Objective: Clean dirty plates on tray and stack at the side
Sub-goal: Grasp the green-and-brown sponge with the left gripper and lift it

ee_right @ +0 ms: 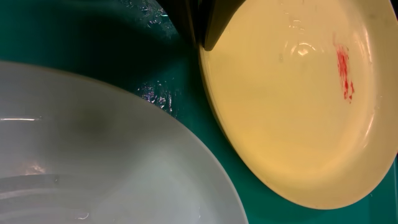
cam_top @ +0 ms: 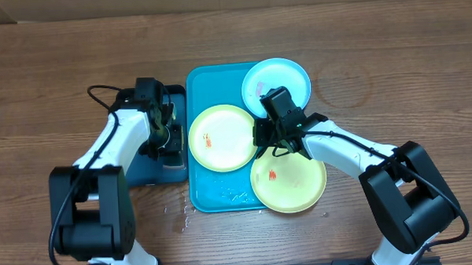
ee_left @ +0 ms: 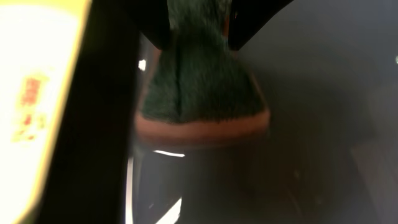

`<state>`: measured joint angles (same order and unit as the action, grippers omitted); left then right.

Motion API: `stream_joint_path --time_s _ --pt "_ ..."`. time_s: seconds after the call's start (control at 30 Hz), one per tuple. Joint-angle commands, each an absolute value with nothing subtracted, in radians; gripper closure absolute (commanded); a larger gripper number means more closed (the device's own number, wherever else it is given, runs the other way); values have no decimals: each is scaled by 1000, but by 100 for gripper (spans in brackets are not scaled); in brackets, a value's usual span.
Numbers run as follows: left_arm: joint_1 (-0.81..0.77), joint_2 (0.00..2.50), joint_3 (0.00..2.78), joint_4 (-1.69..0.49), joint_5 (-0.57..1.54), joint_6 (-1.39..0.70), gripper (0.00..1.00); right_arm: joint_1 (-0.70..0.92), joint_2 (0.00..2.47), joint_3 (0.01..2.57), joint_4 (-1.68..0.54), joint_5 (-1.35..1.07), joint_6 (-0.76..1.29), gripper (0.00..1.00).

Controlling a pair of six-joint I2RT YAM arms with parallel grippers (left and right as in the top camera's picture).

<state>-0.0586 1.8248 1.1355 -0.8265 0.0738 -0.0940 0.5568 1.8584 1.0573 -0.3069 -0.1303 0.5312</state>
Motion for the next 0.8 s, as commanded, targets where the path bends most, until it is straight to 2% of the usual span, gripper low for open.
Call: stream_joint_path --time_s 0.0,0.1,0.23,0.6,0.67,0.77 --pt "-61 1855 1132 -819 72 -90 67 555 1863 1050 -296 -128 535 96" --pt "-61 1857 1132 -819 72 -90 72 555 1863 1050 -295 -128 535 96" --pt "-61 1856 1132 -822 72 -89 96 555 1863 1050 -295 -128 535 96" --pt "-43 1792 1245 -941 67 -19 96 555 1863 1050 -294 -128 535 95" --pt "-43 1752 1246 -930 58 -2 96 555 1863 1050 -293 -128 535 90" --pt "-53 1705 1246 -932 6 -3 96 555 1863 1050 -292 -128 535 89"
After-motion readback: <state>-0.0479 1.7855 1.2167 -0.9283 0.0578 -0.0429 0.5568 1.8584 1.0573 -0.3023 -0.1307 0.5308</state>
